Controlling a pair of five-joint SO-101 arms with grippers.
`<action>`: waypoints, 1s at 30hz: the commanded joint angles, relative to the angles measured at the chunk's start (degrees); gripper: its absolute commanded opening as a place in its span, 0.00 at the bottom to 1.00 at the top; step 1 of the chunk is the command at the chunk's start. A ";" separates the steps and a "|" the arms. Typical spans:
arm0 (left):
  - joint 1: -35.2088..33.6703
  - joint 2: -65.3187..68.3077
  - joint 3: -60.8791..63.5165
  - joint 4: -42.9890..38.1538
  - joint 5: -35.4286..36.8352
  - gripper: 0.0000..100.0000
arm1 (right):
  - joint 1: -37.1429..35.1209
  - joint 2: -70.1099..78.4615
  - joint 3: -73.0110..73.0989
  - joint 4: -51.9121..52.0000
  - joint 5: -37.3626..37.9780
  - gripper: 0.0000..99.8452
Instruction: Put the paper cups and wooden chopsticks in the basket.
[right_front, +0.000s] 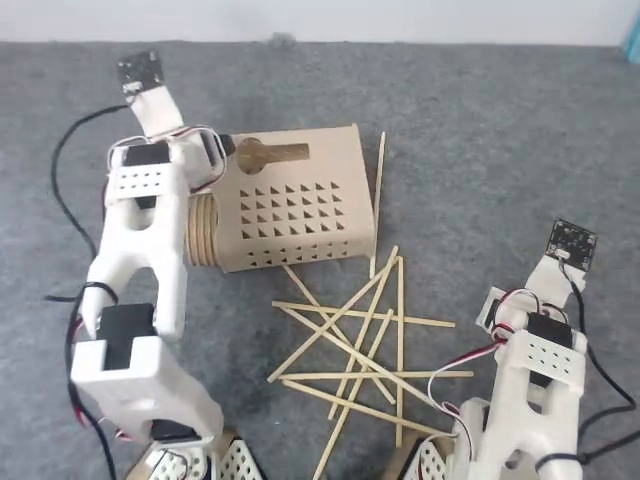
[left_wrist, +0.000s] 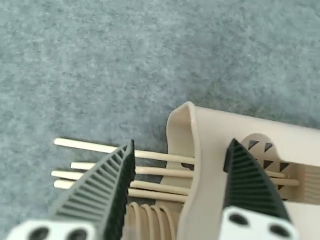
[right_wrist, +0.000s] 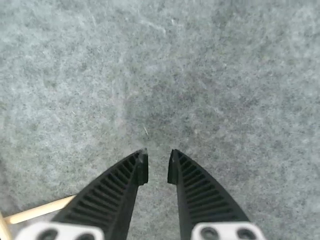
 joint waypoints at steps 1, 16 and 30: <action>3.52 -0.70 2.42 -0.53 6.42 0.28 | -0.48 -0.92 -0.26 -0.66 1.05 0.08; 8.09 -8.09 5.05 2.73 8.35 0.28 | -0.57 -1.10 -0.53 1.10 4.57 0.08; 10.55 -15.21 11.03 2.81 8.00 0.28 | -0.57 -1.10 -0.62 1.71 4.66 0.08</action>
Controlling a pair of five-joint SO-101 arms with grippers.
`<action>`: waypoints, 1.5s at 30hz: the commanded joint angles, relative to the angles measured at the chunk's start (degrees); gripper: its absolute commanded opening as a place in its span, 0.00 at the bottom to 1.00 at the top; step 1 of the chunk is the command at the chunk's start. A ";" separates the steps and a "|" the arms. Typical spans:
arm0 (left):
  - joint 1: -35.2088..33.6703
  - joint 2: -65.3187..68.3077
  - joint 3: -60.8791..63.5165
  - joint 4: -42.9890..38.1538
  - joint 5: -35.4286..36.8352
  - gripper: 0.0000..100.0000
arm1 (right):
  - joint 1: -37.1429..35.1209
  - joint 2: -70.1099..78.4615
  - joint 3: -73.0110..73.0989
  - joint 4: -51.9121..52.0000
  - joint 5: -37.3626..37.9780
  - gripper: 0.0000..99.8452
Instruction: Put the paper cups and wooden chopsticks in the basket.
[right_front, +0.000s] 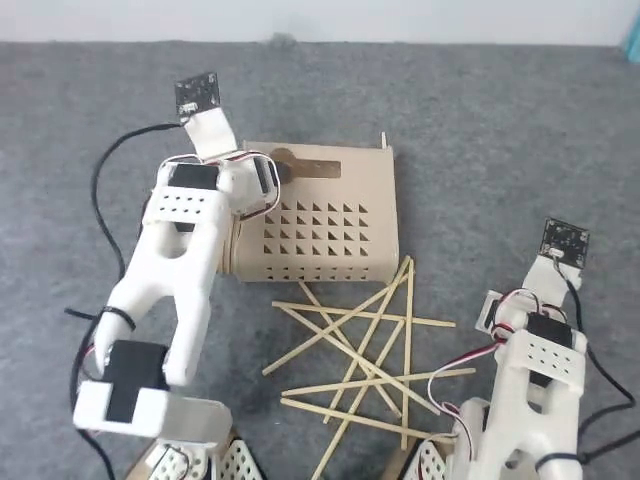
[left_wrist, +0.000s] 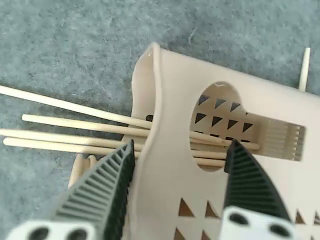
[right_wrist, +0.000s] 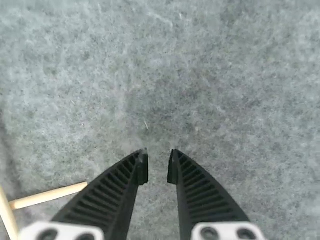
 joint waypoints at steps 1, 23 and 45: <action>0.00 0.35 -0.48 -1.85 0.26 0.28 | -0.57 -1.10 -0.62 0.84 0.70 0.08; 0.26 -6.51 -1.98 -2.46 -21.71 0.01 | -0.57 -1.10 -0.62 0.84 0.53 0.08; -0.18 -34.29 -2.07 5.27 -50.46 0.01 | -0.57 -1.10 -0.62 0.84 0.26 0.08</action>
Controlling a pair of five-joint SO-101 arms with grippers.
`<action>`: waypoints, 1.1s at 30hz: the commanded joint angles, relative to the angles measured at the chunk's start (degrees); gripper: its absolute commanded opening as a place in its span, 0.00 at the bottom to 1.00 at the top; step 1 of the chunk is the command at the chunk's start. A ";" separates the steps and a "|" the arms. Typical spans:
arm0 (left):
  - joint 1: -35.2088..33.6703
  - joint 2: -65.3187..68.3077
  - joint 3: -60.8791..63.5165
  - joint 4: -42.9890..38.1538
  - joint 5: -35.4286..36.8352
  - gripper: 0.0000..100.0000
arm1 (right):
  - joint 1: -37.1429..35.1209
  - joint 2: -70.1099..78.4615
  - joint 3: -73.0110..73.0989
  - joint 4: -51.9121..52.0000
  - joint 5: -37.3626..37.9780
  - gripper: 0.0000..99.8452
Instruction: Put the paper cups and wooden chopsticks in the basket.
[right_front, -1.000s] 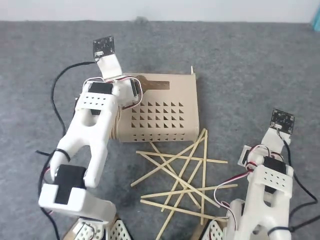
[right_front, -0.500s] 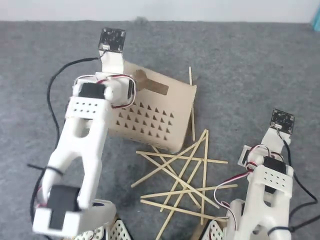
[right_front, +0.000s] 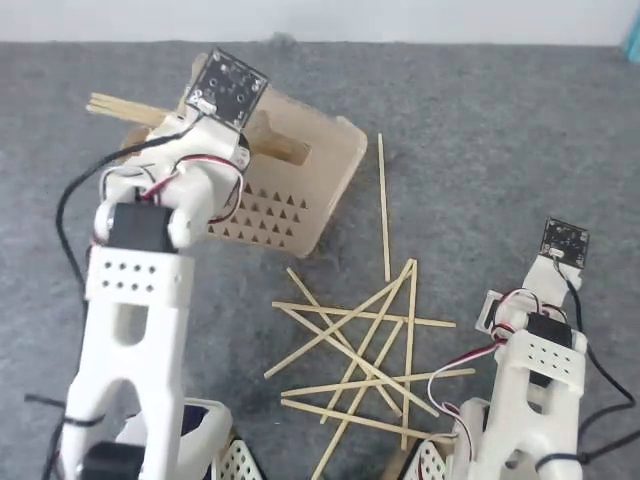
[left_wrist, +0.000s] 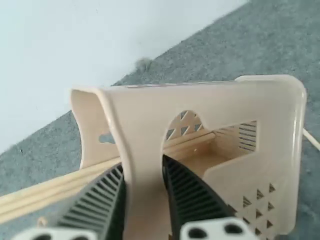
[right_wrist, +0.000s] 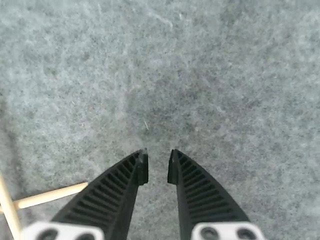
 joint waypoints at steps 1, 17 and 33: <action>-0.09 -5.63 -2.24 1.49 -3.96 0.01 | -0.57 -1.10 -0.62 0.84 0.26 0.08; -1.14 -13.45 -3.21 1.23 -19.69 0.01 | -0.57 -1.10 -0.62 0.75 0.26 0.08; -5.45 -22.07 -2.86 7.65 -27.78 0.01 | -0.40 -1.10 -0.70 0.84 0.26 0.08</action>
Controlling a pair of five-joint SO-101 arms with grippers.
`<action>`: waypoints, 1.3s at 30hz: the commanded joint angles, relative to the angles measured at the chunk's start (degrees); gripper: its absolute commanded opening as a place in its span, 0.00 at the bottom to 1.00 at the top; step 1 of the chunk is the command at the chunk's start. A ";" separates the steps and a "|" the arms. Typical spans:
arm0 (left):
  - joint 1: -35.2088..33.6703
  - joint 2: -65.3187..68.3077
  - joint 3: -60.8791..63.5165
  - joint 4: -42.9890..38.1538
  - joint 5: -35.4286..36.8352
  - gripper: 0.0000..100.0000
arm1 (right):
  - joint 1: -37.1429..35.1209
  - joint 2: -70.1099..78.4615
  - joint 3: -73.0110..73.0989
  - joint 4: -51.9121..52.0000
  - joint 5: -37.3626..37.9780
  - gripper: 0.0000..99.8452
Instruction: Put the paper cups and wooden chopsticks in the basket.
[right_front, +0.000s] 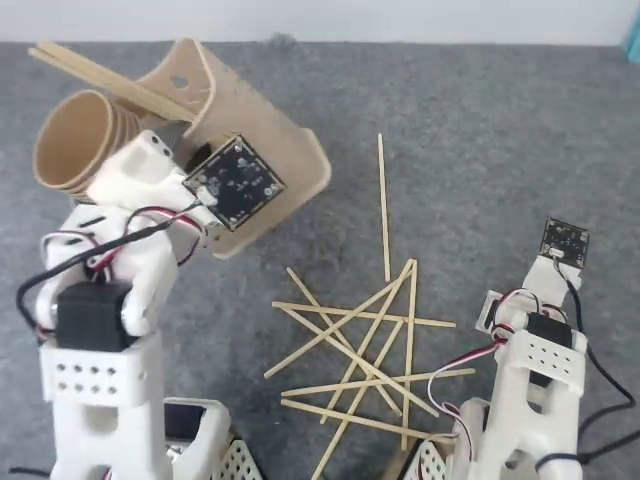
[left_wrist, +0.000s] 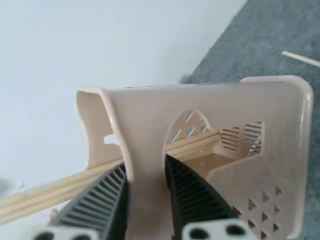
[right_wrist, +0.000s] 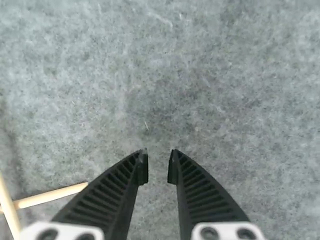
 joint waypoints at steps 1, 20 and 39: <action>-3.78 -3.16 -2.86 -0.53 -2.02 0.01 | -0.40 -1.10 -0.70 0.84 0.26 0.08; -12.92 -29.98 30.73 -10.20 -21.89 0.01 | -0.13 -1.10 -0.62 0.92 0.26 0.08; -11.96 -30.68 37.93 -12.31 -14.95 0.13 | -0.40 -1.10 -0.35 0.92 0.26 0.08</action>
